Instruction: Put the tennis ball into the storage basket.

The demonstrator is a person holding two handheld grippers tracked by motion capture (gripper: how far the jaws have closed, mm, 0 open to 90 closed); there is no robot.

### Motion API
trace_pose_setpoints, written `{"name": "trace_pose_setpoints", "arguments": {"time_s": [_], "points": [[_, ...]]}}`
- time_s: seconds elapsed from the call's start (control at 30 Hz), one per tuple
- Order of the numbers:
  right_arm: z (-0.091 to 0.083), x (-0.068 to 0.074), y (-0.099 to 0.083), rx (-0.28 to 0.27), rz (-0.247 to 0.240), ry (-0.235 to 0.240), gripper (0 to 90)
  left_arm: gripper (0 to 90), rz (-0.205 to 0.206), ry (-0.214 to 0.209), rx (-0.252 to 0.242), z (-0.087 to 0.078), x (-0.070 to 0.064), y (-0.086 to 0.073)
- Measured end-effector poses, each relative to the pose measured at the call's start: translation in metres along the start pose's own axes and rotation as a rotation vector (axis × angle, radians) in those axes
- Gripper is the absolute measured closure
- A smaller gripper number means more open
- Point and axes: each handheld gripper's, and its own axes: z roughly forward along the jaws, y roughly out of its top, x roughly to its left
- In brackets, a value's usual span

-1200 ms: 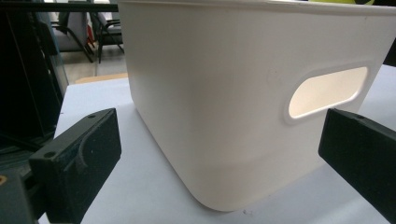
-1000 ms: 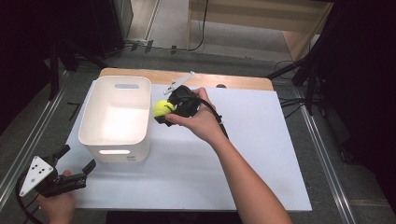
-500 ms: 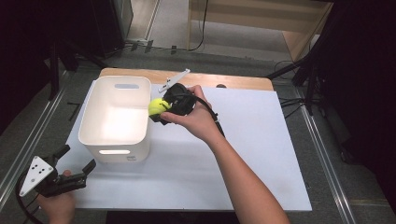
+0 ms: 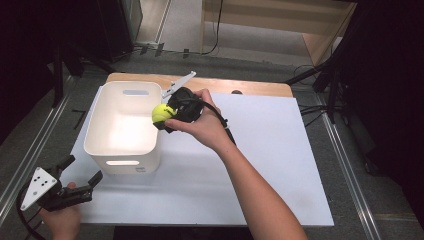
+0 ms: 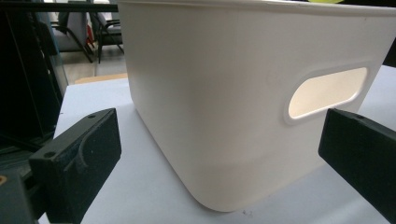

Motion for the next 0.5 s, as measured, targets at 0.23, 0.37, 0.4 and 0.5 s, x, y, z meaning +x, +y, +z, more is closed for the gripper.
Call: {"name": "trace_pose_setpoints", "arguments": {"time_s": [0.23, 0.37, 0.4, 0.5], "points": [[0.005, 0.004, 0.007, -0.008, -0.013, 0.009, 24.4, 0.0, -0.002, -0.001, 0.000, 0.000, 0.000, 0.000], [0.008, 0.007, 0.011, -0.008, -0.022, 0.018, 24.5, 0.0, -0.002, -0.001, 0.000, 0.000, 0.000, 0.000], [0.009, 0.009, 0.012, -0.009, -0.022, 0.022, 24.5, 0.0, -0.002, -0.001, -0.001, 0.000, 0.000, 0.000], [0.011, 0.010, 0.014, -0.008, -0.026, 0.026, 24.5, 0.0, -0.004, -0.002, -0.002, 0.000, 0.000, 0.000]]}}
